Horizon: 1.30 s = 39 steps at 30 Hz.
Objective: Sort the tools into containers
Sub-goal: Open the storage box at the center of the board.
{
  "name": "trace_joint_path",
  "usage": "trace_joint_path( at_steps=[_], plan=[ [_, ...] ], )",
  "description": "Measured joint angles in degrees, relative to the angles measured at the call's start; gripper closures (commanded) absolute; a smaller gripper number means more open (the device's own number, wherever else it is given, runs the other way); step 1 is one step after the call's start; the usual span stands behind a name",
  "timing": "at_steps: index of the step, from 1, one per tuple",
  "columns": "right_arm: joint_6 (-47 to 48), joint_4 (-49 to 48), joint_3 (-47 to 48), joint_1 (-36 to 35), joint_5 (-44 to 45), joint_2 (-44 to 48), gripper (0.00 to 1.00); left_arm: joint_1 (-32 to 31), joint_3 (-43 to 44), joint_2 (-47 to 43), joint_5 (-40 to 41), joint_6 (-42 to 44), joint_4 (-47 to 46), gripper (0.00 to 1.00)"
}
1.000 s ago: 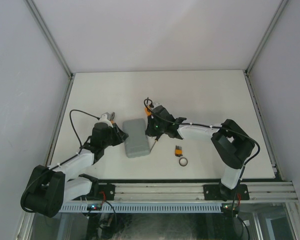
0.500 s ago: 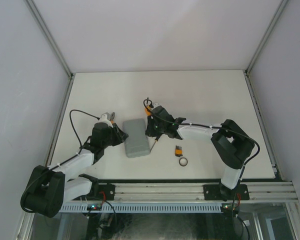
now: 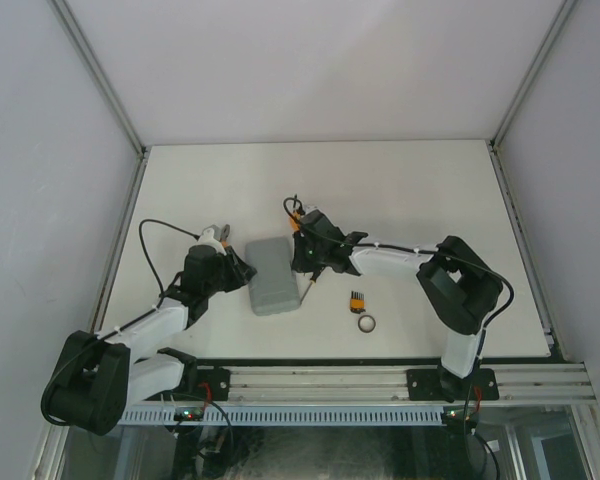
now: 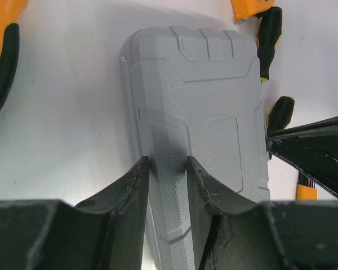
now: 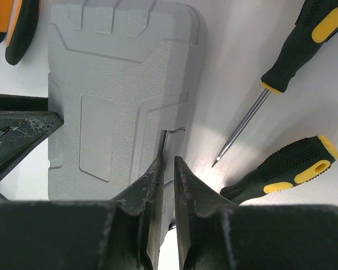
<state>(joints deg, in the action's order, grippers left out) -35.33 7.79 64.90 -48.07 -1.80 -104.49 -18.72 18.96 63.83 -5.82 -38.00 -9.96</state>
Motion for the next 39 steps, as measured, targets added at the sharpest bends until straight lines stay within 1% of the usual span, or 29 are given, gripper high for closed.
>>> trace_joint_path(
  at_steps=[7,18,22,28,39],
  plan=[
    [0.92,3.8,3.06,-0.44,1.84,-1.29,0.88,0.0,0.0,0.0,0.11,0.0,0.02,0.65],
    [4.92,12.37,10.51,-2.71,9.18,-4.52,0.88,0.0,0.11,0.07,1.68,-0.61,0.2,0.67],
    [5.57,13.05,10.82,-3.13,11.39,-4.61,0.88,-0.02,0.59,0.72,2.71,-1.84,0.35,0.68],
    [5.55,13.38,10.93,-3.28,12.31,-4.61,0.89,-0.07,2.4,2.19,4.55,-3.48,1.81,0.69],
    [5.05,13.73,10.47,-2.75,15.04,-4.17,0.91,-0.48,4.24,4.39,5.09,-4.09,2.38,0.72]
  ],
)
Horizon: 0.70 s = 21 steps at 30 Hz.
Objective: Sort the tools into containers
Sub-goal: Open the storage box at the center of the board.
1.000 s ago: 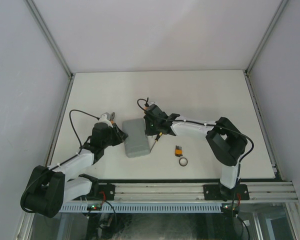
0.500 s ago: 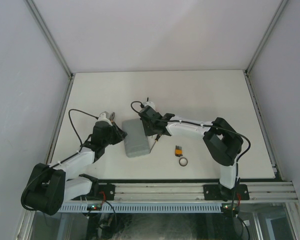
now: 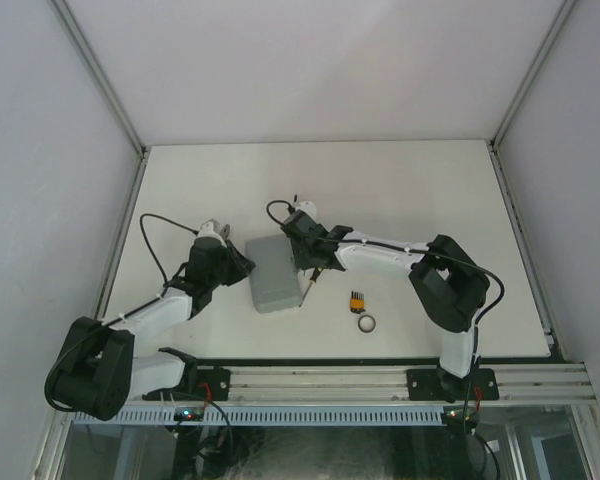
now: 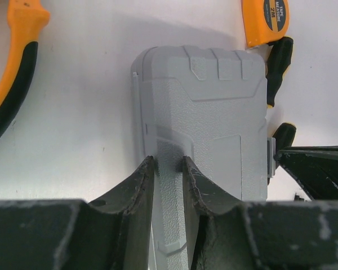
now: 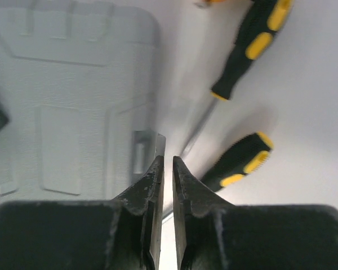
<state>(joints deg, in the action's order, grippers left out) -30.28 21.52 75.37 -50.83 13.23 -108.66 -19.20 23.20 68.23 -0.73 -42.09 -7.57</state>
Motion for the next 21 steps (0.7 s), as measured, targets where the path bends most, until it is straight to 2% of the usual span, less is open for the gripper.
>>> trace_joint_path(
  at_steps=[12,21],
  plan=[
    [-0.7,1.75,-7.06,3.08,3.17,3.58,0.91,0.0,1.27,1.86,0.59,0.04,-0.24,0.73],
    [1.44,-1.22,-11.98,3.17,2.34,13.03,0.81,0.0,1.27,1.77,0.57,0.13,-0.24,0.72]
  ],
)
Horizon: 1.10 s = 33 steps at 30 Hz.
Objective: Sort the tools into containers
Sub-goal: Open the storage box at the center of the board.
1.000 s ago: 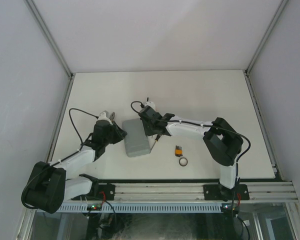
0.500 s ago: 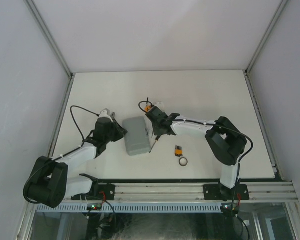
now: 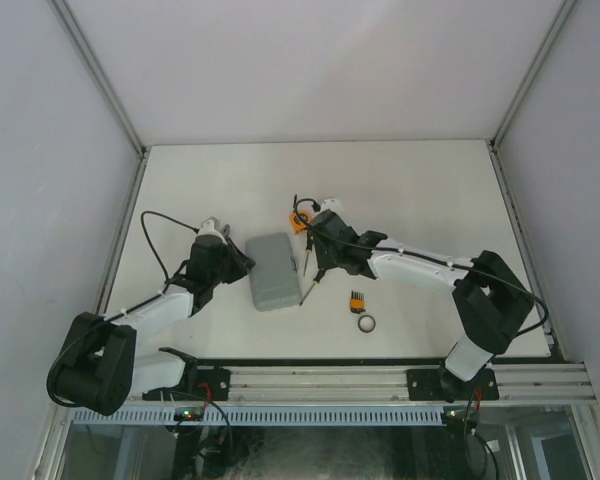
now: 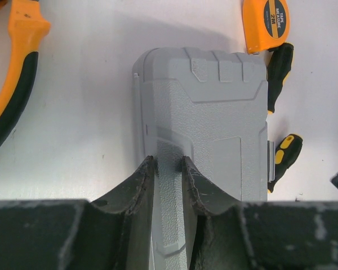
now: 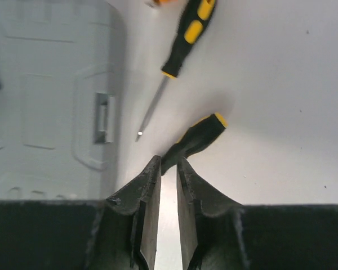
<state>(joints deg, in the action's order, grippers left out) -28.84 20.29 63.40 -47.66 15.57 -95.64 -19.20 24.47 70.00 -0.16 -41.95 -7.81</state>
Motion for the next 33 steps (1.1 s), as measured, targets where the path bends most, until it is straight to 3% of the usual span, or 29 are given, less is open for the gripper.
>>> trace_joint_path(
  at_steps=[10,24,33],
  plan=[
    [2.01,-9.4,-0.85,-0.04,-11.21,3.74,0.73,0.0,0.0,-0.2,0.0,0.09,-0.09,0.72],
    [-1.25,-15.04,-0.24,-0.04,-21.44,-4.33,0.72,0.04,0.0,-0.26,-0.04,0.13,-0.04,0.72],
    [-2.91,-16.06,1.62,0.02,-22.97,-7.3,0.68,0.07,0.0,-0.26,-0.07,0.13,-0.04,0.72]
  ],
)
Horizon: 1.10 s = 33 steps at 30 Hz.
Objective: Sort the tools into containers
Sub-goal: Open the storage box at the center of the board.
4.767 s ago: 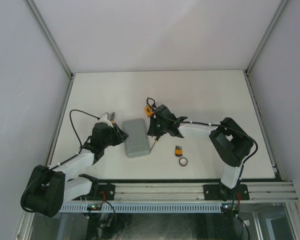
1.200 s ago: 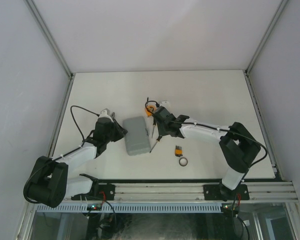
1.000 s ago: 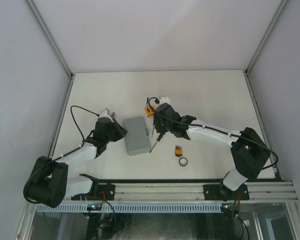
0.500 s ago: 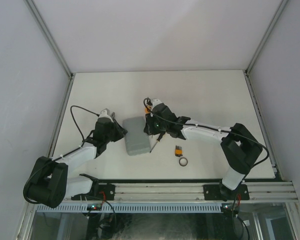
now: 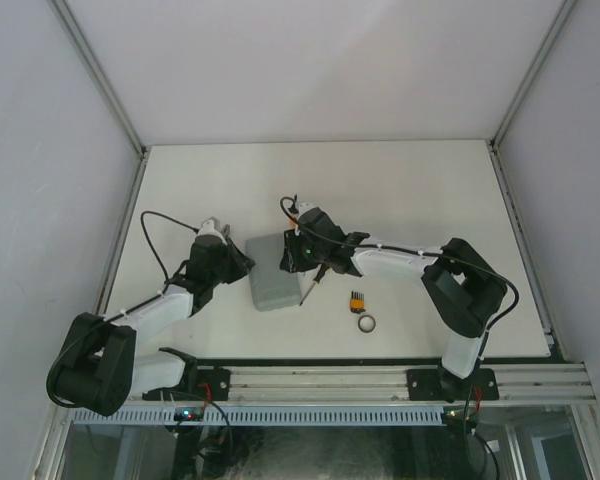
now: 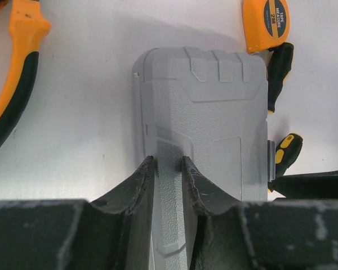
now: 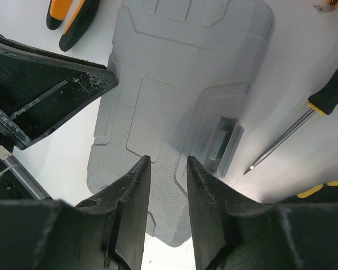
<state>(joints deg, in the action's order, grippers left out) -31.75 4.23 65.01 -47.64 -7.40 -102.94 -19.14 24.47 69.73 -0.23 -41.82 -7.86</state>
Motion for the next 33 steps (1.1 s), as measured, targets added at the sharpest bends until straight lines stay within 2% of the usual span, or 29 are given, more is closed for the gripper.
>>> trace_joint_path(
  at_steps=[33],
  plan=[
    [-1.42,0.2,0.17,1.22,2.82,-2.4,0.58,0.0,0.0,0.02,-0.17,0.35,-0.02,0.73]
  ],
)
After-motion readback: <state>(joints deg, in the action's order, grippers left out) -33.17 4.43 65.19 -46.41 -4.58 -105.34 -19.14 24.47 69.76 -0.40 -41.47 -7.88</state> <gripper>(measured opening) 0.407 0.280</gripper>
